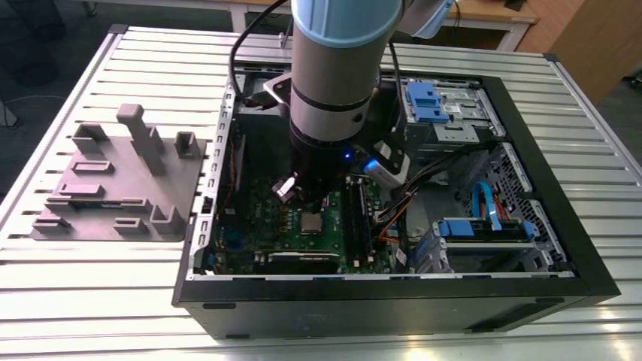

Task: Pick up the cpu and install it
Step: 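Close the cpu cover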

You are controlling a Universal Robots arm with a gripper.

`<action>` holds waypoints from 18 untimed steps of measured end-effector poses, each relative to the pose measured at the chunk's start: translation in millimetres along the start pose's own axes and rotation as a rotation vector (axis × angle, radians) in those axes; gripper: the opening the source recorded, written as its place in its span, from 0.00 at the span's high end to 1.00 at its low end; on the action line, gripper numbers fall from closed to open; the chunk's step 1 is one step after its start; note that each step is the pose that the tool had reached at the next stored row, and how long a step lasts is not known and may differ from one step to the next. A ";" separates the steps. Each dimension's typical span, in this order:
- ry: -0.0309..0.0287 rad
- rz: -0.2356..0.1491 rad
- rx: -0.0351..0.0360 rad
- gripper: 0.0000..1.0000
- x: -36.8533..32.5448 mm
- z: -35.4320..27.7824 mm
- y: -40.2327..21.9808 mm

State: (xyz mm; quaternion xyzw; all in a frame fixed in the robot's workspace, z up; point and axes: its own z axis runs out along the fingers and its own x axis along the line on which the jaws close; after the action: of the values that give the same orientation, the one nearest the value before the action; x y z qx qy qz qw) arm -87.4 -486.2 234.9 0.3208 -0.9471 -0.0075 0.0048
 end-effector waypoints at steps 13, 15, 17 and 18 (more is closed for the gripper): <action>0.0011 -0.063 0.0003 0.90 0.0 0.0 0.0; 0.0012 -0.063 0.0003 0.90 0.0 0.0 0.0; 0.0012 -0.063 0.0003 0.90 0.0 0.0 0.0; 0.0011 -0.063 0.0003 0.90 0.0 0.0 0.0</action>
State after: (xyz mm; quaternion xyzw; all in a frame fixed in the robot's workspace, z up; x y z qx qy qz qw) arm -87.4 -486.2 234.9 0.3505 -0.9365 -0.0074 0.0050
